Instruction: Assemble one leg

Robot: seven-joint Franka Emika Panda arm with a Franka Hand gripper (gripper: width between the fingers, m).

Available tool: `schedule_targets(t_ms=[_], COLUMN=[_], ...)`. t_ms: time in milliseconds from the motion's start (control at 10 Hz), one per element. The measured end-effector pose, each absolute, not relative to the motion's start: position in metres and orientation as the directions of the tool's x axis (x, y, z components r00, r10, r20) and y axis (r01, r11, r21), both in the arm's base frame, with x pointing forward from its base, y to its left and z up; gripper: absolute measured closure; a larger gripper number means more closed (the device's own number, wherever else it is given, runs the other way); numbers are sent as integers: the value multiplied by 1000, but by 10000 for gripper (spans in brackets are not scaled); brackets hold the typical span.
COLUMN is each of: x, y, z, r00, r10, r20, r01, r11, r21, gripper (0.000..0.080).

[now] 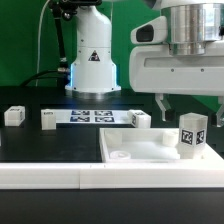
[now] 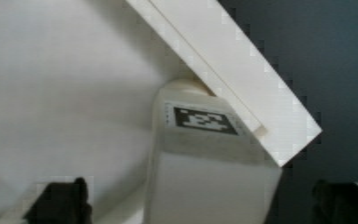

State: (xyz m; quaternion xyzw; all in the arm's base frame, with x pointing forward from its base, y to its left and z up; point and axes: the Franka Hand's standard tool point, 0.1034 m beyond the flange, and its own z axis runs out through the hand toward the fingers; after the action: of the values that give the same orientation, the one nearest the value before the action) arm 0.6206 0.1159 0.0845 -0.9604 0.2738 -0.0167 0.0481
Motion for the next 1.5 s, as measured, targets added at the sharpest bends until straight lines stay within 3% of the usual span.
schedule_targets(t_ms=[300,600,1100,1300,1500], x=[621,616,616,620,619], y=[118,125,116,115,114], z=[84,80,76,80,78], r00=[975,999,922,876,870], r10=[-218,29,380,466,478], r20=[28,41,69,123,118], r01=[-215,33,383,470,482], r11=[-972,-996,-923,-883,-876], r21=[-92,-86,-42,-2,-2], gripper=[151,150,150,150,162])
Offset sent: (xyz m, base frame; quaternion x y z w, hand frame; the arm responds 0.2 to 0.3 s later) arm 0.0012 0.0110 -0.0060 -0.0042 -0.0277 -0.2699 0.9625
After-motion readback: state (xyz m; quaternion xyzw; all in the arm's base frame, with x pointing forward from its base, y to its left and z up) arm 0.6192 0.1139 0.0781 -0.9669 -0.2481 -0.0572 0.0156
